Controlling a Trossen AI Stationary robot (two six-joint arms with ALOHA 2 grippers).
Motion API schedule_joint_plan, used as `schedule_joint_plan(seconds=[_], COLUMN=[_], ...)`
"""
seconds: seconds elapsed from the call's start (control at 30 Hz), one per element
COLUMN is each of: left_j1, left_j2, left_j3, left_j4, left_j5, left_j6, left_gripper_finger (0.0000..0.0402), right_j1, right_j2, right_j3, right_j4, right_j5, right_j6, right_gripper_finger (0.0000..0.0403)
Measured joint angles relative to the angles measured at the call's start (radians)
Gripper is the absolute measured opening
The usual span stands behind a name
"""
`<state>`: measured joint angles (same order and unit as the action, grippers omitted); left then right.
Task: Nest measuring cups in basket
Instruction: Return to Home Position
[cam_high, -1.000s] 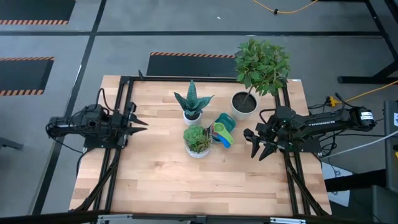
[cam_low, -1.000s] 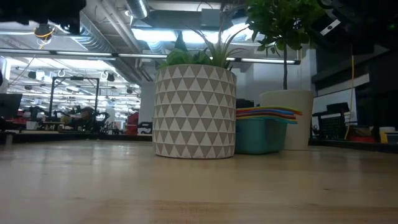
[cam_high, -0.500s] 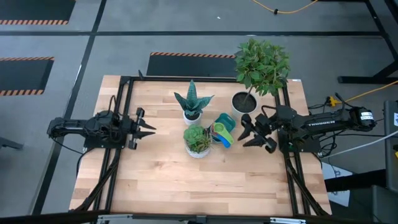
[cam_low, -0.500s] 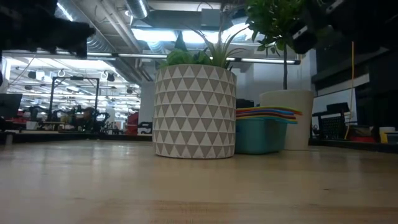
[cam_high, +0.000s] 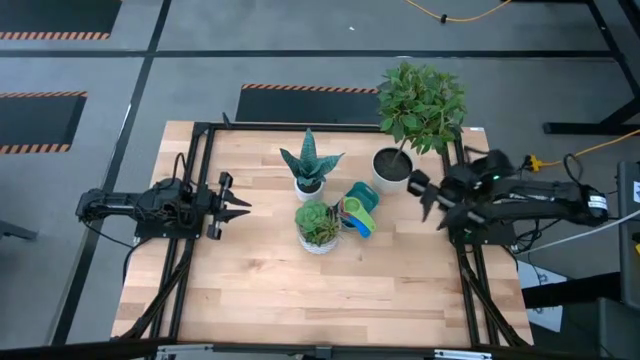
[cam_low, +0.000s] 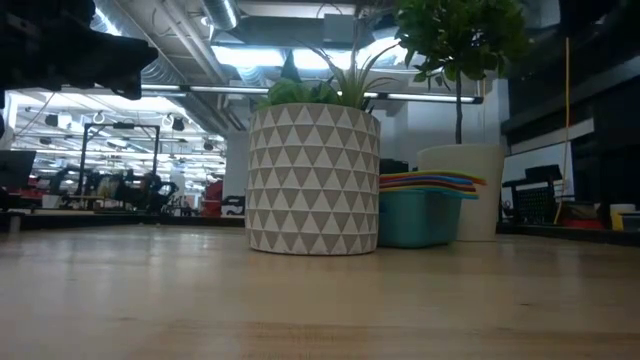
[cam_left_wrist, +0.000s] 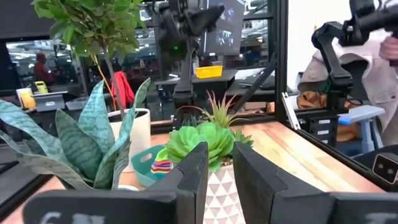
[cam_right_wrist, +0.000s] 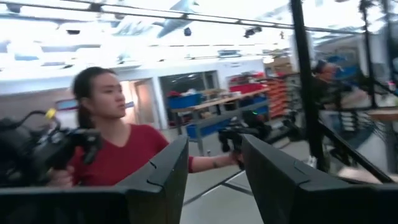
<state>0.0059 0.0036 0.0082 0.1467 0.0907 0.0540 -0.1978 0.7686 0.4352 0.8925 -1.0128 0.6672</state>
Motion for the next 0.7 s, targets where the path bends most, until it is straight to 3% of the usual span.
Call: schedule_joint_plan(seconds=[0.23, 0.7], left_j1=[0.0, 0.0], left_j2=[0.0, 0.0], left_j3=[0.0, 0.0], left_j4=[0.0, 0.0], left_j5=[0.0, -0.001], left_j6=[0.0, 0.0], left_gripper_finger=[0.0069, 0.0069], right_j1=[-0.098, -0.366], right_j2=[-0.078, -0.16], right_j3=[0.133, 0.262], right_j4=[-0.002, -0.04], right_j5=[-0.148, -0.24], right_j6=[0.125, 0.141], right_gripper_finger=[0.0156, 0.0156])
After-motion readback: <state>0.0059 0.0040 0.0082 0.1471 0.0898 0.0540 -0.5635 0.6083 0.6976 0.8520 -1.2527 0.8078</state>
